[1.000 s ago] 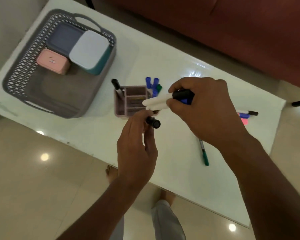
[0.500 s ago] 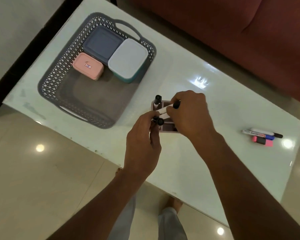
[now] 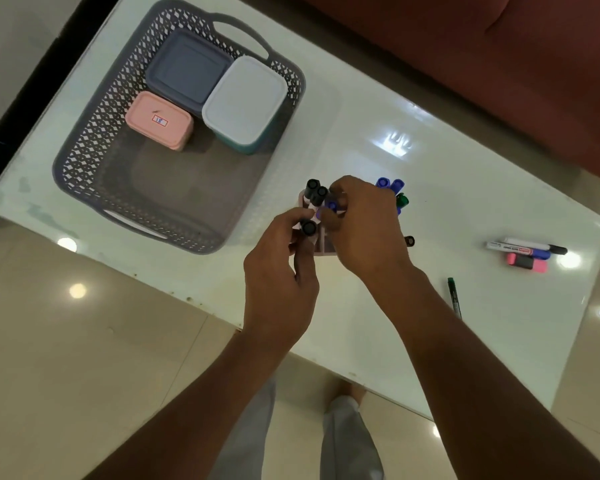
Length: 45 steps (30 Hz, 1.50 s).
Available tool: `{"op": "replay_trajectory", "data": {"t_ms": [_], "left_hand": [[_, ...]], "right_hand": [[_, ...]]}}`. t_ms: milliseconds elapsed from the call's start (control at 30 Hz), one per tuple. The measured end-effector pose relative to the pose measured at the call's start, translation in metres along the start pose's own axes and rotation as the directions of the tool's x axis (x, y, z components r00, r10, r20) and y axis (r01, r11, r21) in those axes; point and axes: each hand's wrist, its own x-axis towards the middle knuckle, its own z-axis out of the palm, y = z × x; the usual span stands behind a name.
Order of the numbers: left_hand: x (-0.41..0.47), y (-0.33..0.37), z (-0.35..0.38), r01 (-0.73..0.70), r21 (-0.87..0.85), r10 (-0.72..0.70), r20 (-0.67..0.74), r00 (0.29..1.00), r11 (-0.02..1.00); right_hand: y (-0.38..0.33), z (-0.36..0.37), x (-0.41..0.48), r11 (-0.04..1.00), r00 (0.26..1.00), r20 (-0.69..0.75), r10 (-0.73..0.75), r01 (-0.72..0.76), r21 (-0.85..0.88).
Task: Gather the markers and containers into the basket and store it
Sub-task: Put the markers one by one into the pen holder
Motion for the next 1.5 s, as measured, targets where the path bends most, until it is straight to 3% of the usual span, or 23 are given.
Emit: {"op": "replay_trajectory", "data": {"t_ms": [100,367,567,733,867,1033,1200,1333,1500], "left_hand": [[0.0,0.003,-0.003,0.042,-0.027,-0.043,-0.041,0.998,0.999],[0.004,0.004,-0.003,0.066,-0.056,-0.066,0.0,0.998,0.996],[0.009,-0.023,0.014,0.141,0.047,-0.147,0.164,0.975,0.989],[0.009,-0.039,0.028,0.15,0.165,-0.173,0.14,0.975,0.975],[-0.003,-0.031,0.035,0.228,0.214,-0.248,0.07,0.966,0.95],[-0.052,-0.016,0.051,0.16,0.252,-0.162,-0.013,0.987,0.954],[-0.108,0.004,0.092,-0.03,0.184,-0.011,0.213,0.977,0.982],[-0.137,0.015,0.147,-0.152,0.215,0.033,0.474,0.88,0.965],[-0.143,0.035,0.223,-0.152,0.235,-0.017,0.591,0.806,0.96]], "right_hand": [[0.009,-0.001,-0.016,0.966,0.995,-0.087,0.048,-0.024,0.256],[0.025,0.018,-0.061,0.892,0.958,-0.277,0.079,0.057,0.449],[0.031,0.042,-0.063,0.846,0.943,-0.262,0.205,-0.037,0.531],[0.051,0.055,-0.078,0.769,0.915,-0.176,0.362,-0.186,0.612],[0.081,0.061,-0.099,0.754,0.891,-0.181,0.417,-0.228,0.617],[0.138,0.057,-0.114,0.735,0.833,-0.231,0.502,-0.27,0.622],[0.225,0.041,-0.113,0.737,0.701,-0.318,0.638,-0.438,0.514],[0.293,0.042,-0.117,0.795,0.78,-0.193,0.595,-0.538,0.279],[0.333,0.035,-0.118,0.889,0.895,-0.068,0.441,-0.425,0.168]]}}
